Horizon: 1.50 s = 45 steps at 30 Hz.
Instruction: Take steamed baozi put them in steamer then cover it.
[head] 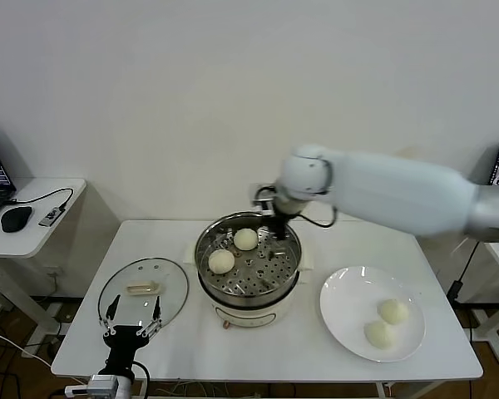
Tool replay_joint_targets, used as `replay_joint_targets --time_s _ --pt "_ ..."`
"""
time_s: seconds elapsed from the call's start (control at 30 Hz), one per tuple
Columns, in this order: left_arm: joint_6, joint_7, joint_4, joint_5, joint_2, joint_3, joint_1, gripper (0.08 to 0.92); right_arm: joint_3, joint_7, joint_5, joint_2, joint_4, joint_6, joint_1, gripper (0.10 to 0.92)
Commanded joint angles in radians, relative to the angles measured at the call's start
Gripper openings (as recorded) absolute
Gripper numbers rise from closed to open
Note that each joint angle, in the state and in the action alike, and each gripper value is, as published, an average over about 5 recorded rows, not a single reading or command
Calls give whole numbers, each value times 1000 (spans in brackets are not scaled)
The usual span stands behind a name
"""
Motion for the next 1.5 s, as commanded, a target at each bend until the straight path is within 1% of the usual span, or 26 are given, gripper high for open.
replay_joint_targets --time_s 0.03,0.17,0.33,0.63,0.83,1.1,1.5 --pt "-1 1 2 4 2 4 3 823 -24 -153 -195 -427 208 160 41 823" --pt "-2 0 3 7 2 5 6 823 -27 -163 -283 -513 229 214 -19 823" --pt "-2 0 1 14 -2 6 9 823 7 -157 -386 -585 240 256 -159 823" --pt "-4 -1 2 21 -7 3 19 823 226 -125 -498 -636 231 272 -492 823" --pt "-4 -1 1 23 -10 -2 23 823 313 -97 -540 -614 203 279 -644 823" --pt "-8 -1 2 22 -11 -10 31 823 445 -59 -560 -536 124 276 -814 823" --pt "-7 -1 6 22 -12 -16 29 823 493 -34 -566 -465 20 287 -873 823"
